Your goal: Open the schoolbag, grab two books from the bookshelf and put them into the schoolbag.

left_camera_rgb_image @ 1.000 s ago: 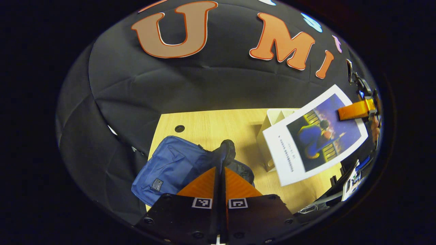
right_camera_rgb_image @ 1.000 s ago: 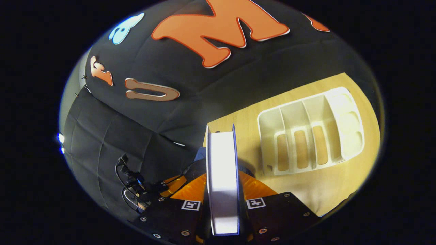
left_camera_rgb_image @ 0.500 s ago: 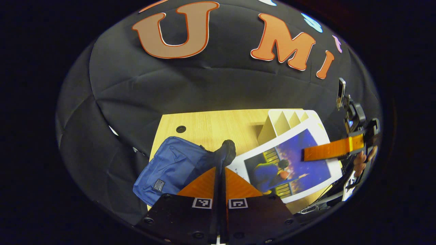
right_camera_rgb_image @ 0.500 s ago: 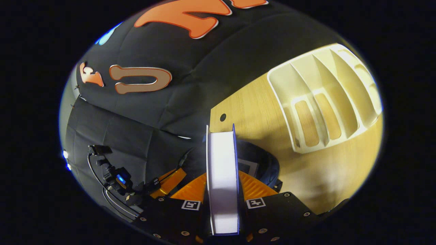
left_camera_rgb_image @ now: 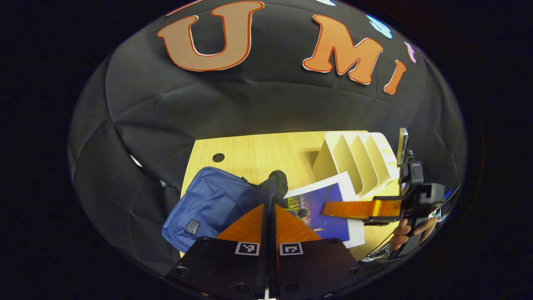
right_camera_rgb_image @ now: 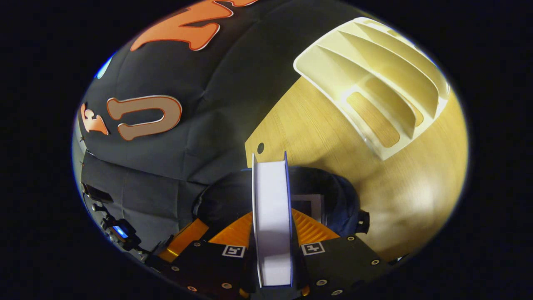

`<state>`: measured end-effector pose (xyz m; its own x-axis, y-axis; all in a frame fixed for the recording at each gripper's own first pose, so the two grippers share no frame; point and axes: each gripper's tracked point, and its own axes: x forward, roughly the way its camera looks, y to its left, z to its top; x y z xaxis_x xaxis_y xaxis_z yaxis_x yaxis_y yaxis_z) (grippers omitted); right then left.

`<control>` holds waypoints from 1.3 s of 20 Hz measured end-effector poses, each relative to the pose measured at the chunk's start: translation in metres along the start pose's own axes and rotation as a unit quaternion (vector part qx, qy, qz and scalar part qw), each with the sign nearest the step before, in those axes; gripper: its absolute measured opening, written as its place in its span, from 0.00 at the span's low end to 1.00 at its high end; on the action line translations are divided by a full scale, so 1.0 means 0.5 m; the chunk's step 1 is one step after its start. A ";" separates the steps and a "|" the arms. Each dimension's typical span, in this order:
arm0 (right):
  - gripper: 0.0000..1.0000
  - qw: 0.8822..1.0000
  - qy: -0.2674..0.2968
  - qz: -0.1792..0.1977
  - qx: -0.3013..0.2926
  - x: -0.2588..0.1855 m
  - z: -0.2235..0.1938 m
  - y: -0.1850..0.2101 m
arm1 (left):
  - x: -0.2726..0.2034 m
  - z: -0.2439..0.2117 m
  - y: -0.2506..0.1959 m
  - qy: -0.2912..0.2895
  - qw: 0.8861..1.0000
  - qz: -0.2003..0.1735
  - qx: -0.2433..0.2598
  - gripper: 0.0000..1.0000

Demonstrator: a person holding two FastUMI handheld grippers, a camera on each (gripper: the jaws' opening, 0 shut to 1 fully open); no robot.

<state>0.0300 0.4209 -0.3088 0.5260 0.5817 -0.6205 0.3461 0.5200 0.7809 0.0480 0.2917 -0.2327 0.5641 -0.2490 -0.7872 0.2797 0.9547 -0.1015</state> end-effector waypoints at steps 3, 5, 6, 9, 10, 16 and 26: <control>0.34 1.000 0.006 -0.001 -0.007 0.044 -0.034 0.011 | -0.002 0.002 -0.008 0.004 1.000 -0.003 0.020 0.04; 0.34 1.000 0.007 0.002 -0.007 0.070 -0.047 0.013 | -0.009 0.000 -0.017 0.005 0.999 -0.007 0.036 0.04; 0.34 1.000 0.010 0.006 -0.008 0.084 -0.054 0.016 | -0.009 0.000 -0.020 0.008 0.999 -0.009 0.040 0.04; 0.34 1.000 0.008 0.023 -0.006 0.112 -0.065 0.025 | -0.022 0.005 -0.019 0.005 0.998 -0.010 0.056 0.04; 0.34 1.000 0.004 0.026 -0.006 0.119 -0.066 0.025 | -0.024 0.010 -0.020 0.004 0.998 -0.012 0.058 0.04; 0.34 0.999 0.011 0.035 0.005 0.173 -0.104 0.021 | -0.025 0.013 -0.055 0.011 0.997 -0.038 0.069 0.04; 0.48 0.999 0.026 -0.010 -0.019 0.203 -0.111 0.008 | -0.026 0.006 -0.029 0.011 0.997 -0.025 0.066 0.04</control>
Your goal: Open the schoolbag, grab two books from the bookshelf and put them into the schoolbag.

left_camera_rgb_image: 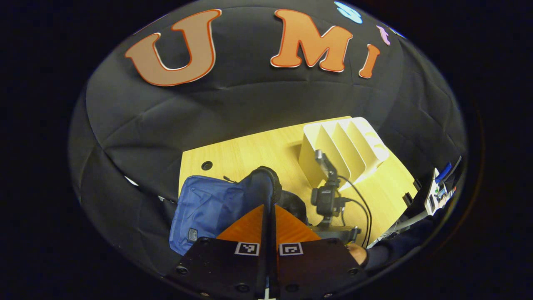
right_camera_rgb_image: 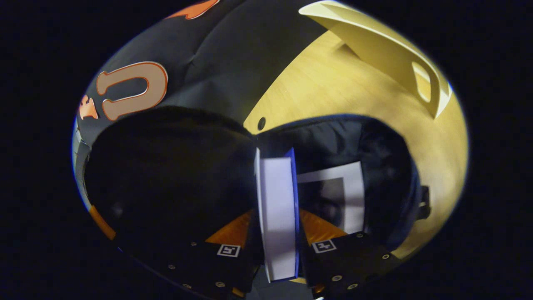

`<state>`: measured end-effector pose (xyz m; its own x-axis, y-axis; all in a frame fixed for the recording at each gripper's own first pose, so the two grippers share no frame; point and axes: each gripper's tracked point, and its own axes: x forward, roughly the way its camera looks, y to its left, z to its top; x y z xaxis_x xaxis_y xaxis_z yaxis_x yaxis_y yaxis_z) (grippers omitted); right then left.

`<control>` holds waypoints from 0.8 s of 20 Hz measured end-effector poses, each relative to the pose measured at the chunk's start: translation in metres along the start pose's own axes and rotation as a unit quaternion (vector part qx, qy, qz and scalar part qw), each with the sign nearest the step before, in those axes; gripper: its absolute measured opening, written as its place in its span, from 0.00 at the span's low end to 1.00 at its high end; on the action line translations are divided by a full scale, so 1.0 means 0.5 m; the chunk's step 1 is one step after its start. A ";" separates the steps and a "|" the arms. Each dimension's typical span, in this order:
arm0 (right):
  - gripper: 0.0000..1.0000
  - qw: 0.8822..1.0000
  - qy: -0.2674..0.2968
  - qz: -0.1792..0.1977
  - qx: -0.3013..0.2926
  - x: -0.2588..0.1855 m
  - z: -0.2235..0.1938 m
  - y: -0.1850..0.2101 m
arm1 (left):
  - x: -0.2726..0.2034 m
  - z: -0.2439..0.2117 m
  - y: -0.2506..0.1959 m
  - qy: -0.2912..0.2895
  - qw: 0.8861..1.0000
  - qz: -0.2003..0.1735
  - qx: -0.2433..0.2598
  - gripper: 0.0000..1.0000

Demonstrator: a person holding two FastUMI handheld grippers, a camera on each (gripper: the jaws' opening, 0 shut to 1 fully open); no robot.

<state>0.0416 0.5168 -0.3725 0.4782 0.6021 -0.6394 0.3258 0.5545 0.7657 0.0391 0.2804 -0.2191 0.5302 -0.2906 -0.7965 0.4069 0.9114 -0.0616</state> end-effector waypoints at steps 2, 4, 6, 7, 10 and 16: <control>0.46 1.000 0.002 -0.013 -0.020 -0.038 0.015 0.001 | 0.003 0.001 0.005 -0.002 1.000 0.002 -0.004 0.04; 0.81 0.998 -0.010 -0.030 -0.046 -0.070 0.039 -0.016 | 0.015 0.003 0.007 -0.003 1.000 0.007 -0.007 0.04; 0.89 0.996 -0.046 -0.045 -0.066 -0.105 0.087 -0.026 | 0.020 0.000 0.005 -0.003 1.000 0.010 -0.012 0.04; 0.91 0.993 -0.068 -0.049 -0.080 -0.124 0.116 -0.026 | 0.023 -0.002 0.000 -0.005 1.000 0.011 -0.012 0.04; 0.91 0.982 -0.122 -0.067 -0.131 -0.185 0.188 -0.038 | 0.033 0.001 -0.025 -0.013 1.000 0.009 -0.010 0.09; 0.92 0.941 -0.223 -0.110 -0.231 -0.350 0.349 -0.051 | 0.057 0.013 -0.070 -0.030 0.999 0.030 0.001 0.30</control>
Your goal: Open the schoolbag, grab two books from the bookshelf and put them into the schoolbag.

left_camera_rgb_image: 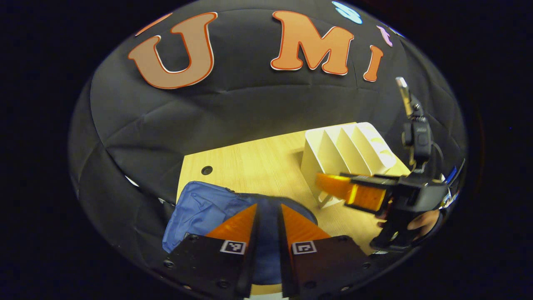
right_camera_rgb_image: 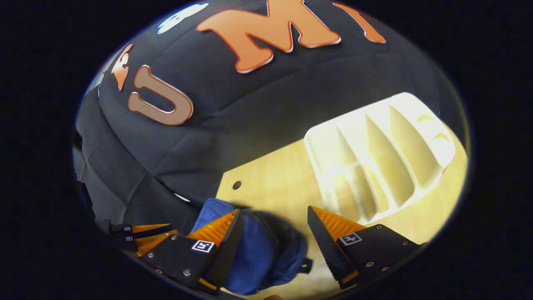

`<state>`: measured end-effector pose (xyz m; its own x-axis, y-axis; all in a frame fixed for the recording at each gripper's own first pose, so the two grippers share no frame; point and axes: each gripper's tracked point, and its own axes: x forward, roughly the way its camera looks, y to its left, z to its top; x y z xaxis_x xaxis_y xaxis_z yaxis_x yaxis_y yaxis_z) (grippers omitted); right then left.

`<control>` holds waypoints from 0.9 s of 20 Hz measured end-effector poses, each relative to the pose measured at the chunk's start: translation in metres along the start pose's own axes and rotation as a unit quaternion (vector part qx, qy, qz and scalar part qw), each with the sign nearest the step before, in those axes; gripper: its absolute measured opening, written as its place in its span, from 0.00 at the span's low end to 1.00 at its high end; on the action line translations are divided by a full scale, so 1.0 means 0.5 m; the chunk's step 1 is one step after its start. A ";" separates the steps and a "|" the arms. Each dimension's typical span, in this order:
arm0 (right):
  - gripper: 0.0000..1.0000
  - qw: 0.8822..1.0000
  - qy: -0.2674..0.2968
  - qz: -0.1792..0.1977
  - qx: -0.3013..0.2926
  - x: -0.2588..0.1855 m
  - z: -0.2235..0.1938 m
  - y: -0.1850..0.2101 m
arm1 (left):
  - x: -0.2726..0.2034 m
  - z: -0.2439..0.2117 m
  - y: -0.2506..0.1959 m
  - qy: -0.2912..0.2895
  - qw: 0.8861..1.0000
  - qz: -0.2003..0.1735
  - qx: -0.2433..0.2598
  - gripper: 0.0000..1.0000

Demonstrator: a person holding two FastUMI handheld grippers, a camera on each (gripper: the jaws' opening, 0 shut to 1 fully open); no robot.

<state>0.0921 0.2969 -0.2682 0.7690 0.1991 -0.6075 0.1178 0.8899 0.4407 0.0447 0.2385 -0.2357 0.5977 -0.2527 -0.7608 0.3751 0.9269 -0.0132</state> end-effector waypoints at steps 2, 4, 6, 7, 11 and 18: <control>0.93 0.998 -0.040 -0.022 -0.042 -0.020 0.069 -0.055 | 0.007 0.006 -0.034 -0.002 1.000 -0.005 -0.014 0.41; 0.93 0.995 -0.064 -0.041 -0.067 -0.042 0.118 -0.106 | 0.013 0.020 -0.069 -0.012 1.000 -0.006 -0.026 0.67; 0.93 0.992 -0.074 -0.053 -0.086 -0.066 0.154 -0.155 | 0.013 0.037 -0.104 -0.027 0.999 0.000 -0.026 0.89; 0.95 0.991 -0.082 -0.053 -0.097 -0.079 0.171 -0.173 | 0.015 0.045 -0.121 -0.034 0.999 0.002 -0.026 0.89; 0.96 0.987 -0.095 -0.069 -0.113 -0.119 0.215 -0.244 | 0.021 0.100 -0.195 -0.074 0.997 0.020 -0.028 0.90; 0.96 0.964 -0.163 -0.074 -0.195 -0.176 0.280 -0.288 | -0.033 0.241 -0.307 -0.223 0.972 0.067 -0.026 0.92</control>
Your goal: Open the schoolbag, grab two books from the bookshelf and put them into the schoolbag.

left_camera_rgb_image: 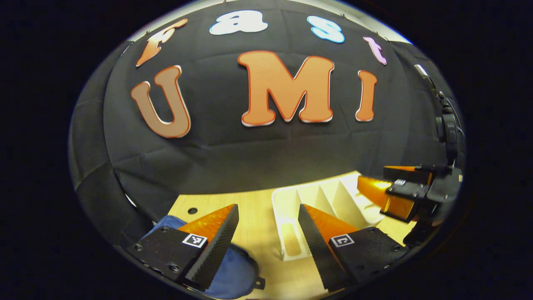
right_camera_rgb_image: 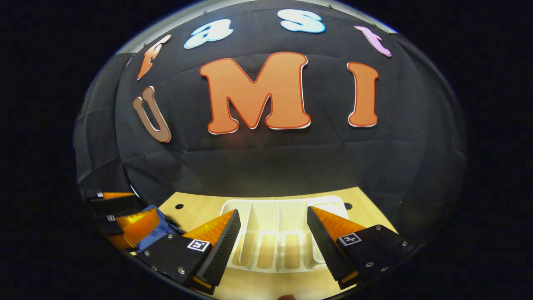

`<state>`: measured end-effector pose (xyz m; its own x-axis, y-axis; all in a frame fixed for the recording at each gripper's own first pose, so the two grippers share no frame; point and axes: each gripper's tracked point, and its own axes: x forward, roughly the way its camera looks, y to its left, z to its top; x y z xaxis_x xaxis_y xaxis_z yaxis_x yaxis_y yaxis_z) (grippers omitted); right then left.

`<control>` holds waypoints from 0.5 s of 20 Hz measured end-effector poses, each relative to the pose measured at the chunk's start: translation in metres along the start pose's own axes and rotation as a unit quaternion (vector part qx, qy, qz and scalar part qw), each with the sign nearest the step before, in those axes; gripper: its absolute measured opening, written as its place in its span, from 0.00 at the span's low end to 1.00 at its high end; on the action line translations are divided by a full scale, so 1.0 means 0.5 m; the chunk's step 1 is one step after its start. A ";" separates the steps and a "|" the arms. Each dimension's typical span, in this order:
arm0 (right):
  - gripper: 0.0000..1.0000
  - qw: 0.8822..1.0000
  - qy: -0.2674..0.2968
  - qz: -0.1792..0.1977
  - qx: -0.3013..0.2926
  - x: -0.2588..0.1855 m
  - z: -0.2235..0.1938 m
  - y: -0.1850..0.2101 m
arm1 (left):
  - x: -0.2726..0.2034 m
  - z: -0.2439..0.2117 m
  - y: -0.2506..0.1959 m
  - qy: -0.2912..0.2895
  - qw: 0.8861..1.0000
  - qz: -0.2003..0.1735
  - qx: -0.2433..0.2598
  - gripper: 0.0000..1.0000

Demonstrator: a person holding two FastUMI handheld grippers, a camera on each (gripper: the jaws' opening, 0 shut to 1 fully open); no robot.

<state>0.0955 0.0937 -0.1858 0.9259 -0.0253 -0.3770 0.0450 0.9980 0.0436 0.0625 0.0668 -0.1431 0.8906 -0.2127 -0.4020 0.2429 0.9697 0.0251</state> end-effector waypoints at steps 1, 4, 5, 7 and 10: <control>0.96 1.000 -0.014 0.001 -0.016 -0.005 0.011 -0.004 | 0.002 0.017 -0.011 -0.017 1.000 0.005 -0.002 0.95; 0.96 0.998 -0.045 0.014 -0.051 -0.013 0.034 0.000 | 0.003 0.054 -0.030 -0.058 0.998 0.021 -0.023 0.92; 0.95 0.997 -0.050 0.024 -0.055 -0.011 0.036 0.005 | 0.000 0.065 -0.032 -0.072 0.997 0.024 -0.033 0.92; 0.95 0.996 -0.059 0.040 -0.051 -0.015 0.047 0.014 | -0.018 0.096 -0.028 -0.111 0.991 0.038 -0.056 0.91; 0.95 0.994 -0.088 0.055 -0.018 -0.029 0.077 0.024 | -0.020 0.120 -0.019 -0.153 0.984 0.063 -0.072 0.89</control>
<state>0.0970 0.1039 -0.1440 0.9757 0.0774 -0.2048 -0.0706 0.9967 0.0405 0.0742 0.0527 -0.0845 0.9896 -0.0945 -0.1084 0.0859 0.9929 -0.0818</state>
